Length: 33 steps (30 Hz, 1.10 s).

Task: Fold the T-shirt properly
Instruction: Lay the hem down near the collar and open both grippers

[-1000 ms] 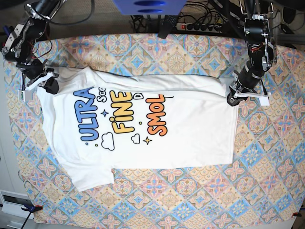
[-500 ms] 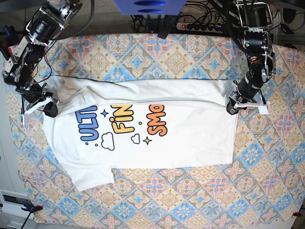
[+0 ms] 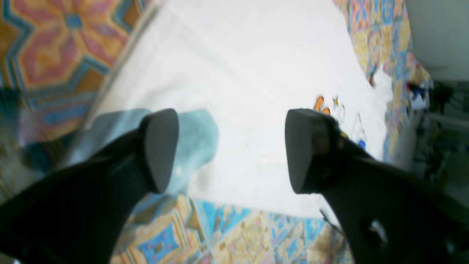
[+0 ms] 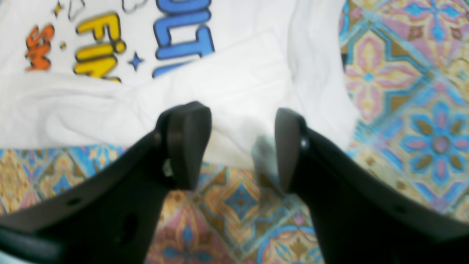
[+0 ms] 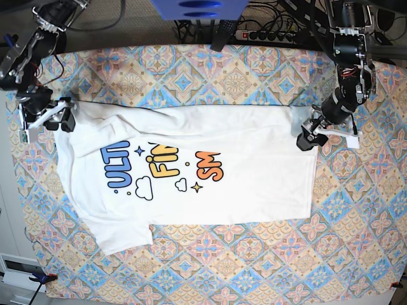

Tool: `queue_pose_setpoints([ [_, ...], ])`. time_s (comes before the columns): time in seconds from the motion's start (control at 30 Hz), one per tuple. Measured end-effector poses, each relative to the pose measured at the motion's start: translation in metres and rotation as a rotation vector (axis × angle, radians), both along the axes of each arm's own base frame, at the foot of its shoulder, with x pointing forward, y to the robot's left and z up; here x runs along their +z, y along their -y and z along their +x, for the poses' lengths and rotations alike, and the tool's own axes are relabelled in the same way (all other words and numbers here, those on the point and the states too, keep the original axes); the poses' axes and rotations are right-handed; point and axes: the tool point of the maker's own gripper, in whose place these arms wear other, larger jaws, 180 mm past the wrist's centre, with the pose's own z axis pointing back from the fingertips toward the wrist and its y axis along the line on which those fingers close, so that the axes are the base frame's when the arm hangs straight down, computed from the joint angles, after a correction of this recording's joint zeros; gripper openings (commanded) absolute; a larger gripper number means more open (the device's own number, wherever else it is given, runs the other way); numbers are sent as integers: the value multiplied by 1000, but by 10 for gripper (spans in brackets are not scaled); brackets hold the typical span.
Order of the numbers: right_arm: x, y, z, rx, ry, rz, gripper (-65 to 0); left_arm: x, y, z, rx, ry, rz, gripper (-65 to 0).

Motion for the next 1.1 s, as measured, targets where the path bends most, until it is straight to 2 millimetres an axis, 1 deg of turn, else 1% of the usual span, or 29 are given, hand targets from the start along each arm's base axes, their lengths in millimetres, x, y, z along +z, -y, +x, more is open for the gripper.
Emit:
queue_pose_setpoints([
  [0.07, 3, -1, -7, 9, 5, -12, -345, -4, -5, -17, 18, -21, 1, -181],
  [0.13, -4, -2, -18, 9, -21, -9, -345, -16, -12, -38, 29, -78, 27, -181],
  [0.17, -10, -2, -24, 8, -47, -8, -343, -22, -12, -47, 29, -106, 28, -181],
  [0.2, -15, -1, -29, 4, -69, -7, -341, -25, -10, -50, 30, -115, 20, -181],
  [0.27, -21, -1, -31, -2, -83, 11, -341, -24, -2, -48, 37, -99, -4, -181],
  [0.33, -24, 0, -28, -14, -81, 28, -340, -25, 5, -48, 28, -96, -18, -181],
  [0.4, -28, 0, -29, -22, -84, 42, -341, -26, 4, -47, 34, -97, -19, -181],
  [0.5, -40, 0, -36, -36, -116, 71, -343, -44, -3, -48, 71, -144, -32, -181],
  [0.57, -50, -1, -43, -45, -152, 86, -343, -48, -2, -40, 96, -128, -56, -181],
  [0.6, -53, -1, -44, -49, -157, 95, -343, -49, 0, -36, 100, -125, -68, -181],
  [0.67, -53, 0, -36, -54, -153, 99, -343, -50, 2, -35, 100, -125, -74, -181],
  [0.73, -45, -1, -17, -60, -94, 120, -341, -49, 5, -30, 97, -115, -87, -198],
  [0.77, -42, -2, -10, -65, -68, 140, -341, -49, 8, -30, 92, -116, -89, -226],
  [0.8, -44, -2, -8, -73, -64, 153, -340, -51, 9, -29, 89, -119, -90, -265],
  [0.83, -50, 0, -12, -87, -81, 164, -340, -52, 11, -26, 86, -122, -93, -324],
  [0.87, -58, 5, -21, -112, -109, 177, -340, -54, 14, -23, 81, -127, -96, -397],
  [0.9, -68, 10, -34, -145, -152, 181, -340, -55, 17, -24, 71, -134, -95, -476],
  [0.97, -82, 17, -54, -182, -213, 194, -340, -60, 24, -27, 56, -156, -106, -619],
  [1.0, -86, 17, -57, -186, -229, 195, -339, -62, 27, -30, 56, -162, -115, -650],
  [1.03, -86, 17, -54, -187, -225, 201, -339, -64, 27, -33, 58, -168, -118, -650],
  [1.07, -83, 16, -47, -186, -210, 204, -339, -64, 27, -35, 62, -171, -126, -650],
  [1.1, -77, 16, -34, -183, -178, 210, -339, -64, 27, -35, 58, -172, -123, -650],
])
